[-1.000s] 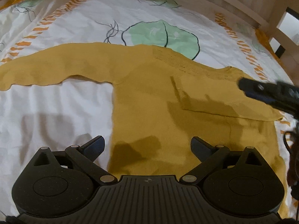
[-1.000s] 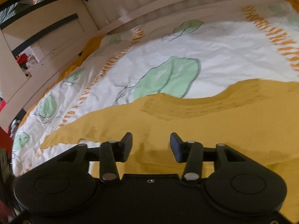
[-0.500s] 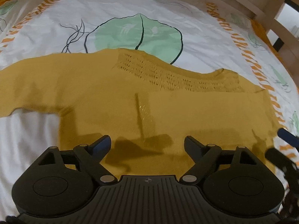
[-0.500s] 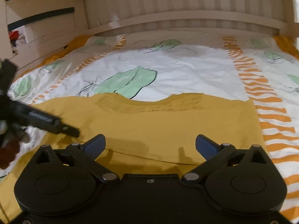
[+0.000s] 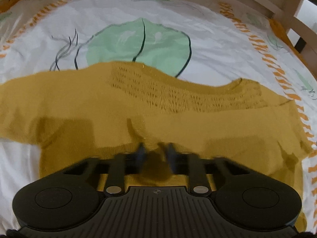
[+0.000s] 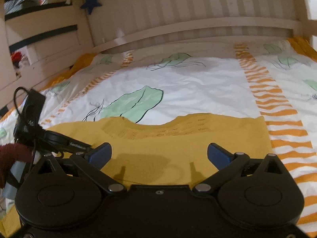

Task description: Fold small clothes

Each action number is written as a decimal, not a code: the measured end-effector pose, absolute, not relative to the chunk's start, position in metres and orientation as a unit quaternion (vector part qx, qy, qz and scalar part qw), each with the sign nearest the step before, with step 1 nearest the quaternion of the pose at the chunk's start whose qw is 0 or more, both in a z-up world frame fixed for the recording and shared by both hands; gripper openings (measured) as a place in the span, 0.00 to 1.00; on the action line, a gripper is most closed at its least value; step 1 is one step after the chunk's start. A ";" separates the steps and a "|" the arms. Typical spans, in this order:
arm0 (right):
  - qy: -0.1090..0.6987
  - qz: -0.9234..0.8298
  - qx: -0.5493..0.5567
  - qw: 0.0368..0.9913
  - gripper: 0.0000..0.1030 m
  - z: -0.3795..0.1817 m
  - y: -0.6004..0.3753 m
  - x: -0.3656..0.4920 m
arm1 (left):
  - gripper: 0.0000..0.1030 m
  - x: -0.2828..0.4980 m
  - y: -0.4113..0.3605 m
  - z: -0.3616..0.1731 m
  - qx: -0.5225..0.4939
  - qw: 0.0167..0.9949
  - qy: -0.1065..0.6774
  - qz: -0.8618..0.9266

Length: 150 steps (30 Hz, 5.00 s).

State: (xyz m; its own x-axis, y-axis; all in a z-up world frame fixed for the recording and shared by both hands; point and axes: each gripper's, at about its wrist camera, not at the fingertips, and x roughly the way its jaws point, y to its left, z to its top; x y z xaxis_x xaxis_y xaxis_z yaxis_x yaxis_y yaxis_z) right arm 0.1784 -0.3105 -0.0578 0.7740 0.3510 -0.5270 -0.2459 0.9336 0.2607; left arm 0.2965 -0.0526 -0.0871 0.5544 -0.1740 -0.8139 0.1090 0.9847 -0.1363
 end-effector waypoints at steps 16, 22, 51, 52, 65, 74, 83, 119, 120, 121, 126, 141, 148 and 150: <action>0.351 0.114 0.174 0.913 1.00 -0.078 -0.338 0.192 | 0.05 0.309 -0.007 -0.049 0.010 0.913 0.406 -0.028; 0.364 0.105 0.183 0.907 1.00 -0.086 -0.343 0.195 | 0.09 0.315 0.010 -0.089 -0.011 0.894 0.448 0.008; 0.343 0.143 0.207 0.905 1.00 -0.080 -0.332 0.191 | 0.99 0.282 0.092 -0.079 -0.079 0.907 0.413 0.027; 0.346 0.149 0.213 0.902 1.00 -0.080 -0.329 0.192 | 0.99 0.280 0.103 -0.077 -0.085 0.907 0.412 0.035; 0.336 0.228 0.236 0.883 1.00 -0.082 -0.269 0.179 | 0.99 0.243 0.264 -0.054 -0.157 0.894 0.378 0.180; 0.337 0.272 0.243 0.868 1.00 -0.086 -0.240 0.169 | 1.00 0.221 0.339 -0.066 -0.230 0.868 0.367 0.245; 0.345 0.268 0.250 0.864 1.00 -0.094 -0.233 0.169 | 0.99 0.230 0.375 -0.087 -0.286 0.856 0.352 0.250; 0.307 0.176 0.217 0.910 1.00 -0.066 -0.278 0.178 | 0.05 0.275 0.129 0.091 -0.209 0.943 0.250 -0.064; 0.305 0.170 0.220 0.911 1.00 -0.064 -0.282 0.178 | 0.05 0.279 0.113 0.092 -0.203 0.942 0.255 -0.078; 0.304 0.164 0.222 0.912 1.00 -0.063 -0.286 0.179 | 0.05 0.282 0.099 0.091 -0.196 0.941 0.260 -0.089; 0.295 0.133 0.231 0.917 1.00 -0.056 -0.307 0.182 | 0.05 0.298 0.035 0.069 -0.187 0.929 0.287 -0.141; 0.288 0.054 0.284 0.913 1.00 -0.058 -0.362 0.192 | 0.07 0.312 -0.078 -0.005 -0.147 0.897 0.366 -0.201; 0.299 0.056 0.283 0.910 1.00 -0.064 -0.364 0.193 | 0.39 0.290 -0.062 0.002 -0.124 0.913 0.345 -0.182; 0.305 0.060 0.278 0.909 1.00 -0.067 -0.361 0.194 | 0.44 0.283 -0.053 0.002 -0.104 0.920 0.340 -0.162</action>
State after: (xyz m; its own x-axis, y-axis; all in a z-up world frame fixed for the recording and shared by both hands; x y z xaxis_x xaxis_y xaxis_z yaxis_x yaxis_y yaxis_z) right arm 0.1941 -0.3609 -0.0673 0.8069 0.2777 -0.5213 0.0610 0.8387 0.5411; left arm 0.2829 -0.0529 0.0025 0.7160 -0.3686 -0.5928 0.2277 0.9261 -0.3008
